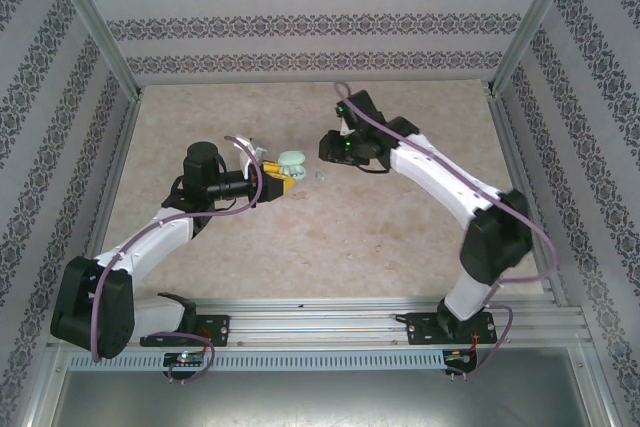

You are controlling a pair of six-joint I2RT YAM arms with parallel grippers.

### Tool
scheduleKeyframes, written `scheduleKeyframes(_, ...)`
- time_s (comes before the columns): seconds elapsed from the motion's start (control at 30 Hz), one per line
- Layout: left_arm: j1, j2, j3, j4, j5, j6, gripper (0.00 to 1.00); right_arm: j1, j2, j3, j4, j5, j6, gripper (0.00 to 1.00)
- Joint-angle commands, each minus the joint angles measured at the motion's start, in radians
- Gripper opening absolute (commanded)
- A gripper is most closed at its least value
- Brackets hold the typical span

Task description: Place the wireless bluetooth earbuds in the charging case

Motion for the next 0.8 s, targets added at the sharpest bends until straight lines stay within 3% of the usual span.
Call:
scheduleKeyframes(0.0,0.013,-0.030,0.027,-0.043,-0.005,0.041,0.15,0.002,0.129,0.121,-0.073,0.029,-0.068,0.35)
scheduleKeyframes(0.33,0.027,-0.067,0.023,-0.132,-0.024,0.088,0.15,0.039,0.522,0.476,-0.271,0.171,-0.183,0.31)
scheduleKeyframes(0.77,0.032,-0.053,0.019,-0.136,-0.029,0.103,0.15,0.087,0.716,0.700,-0.450,0.301,-0.244,0.30)
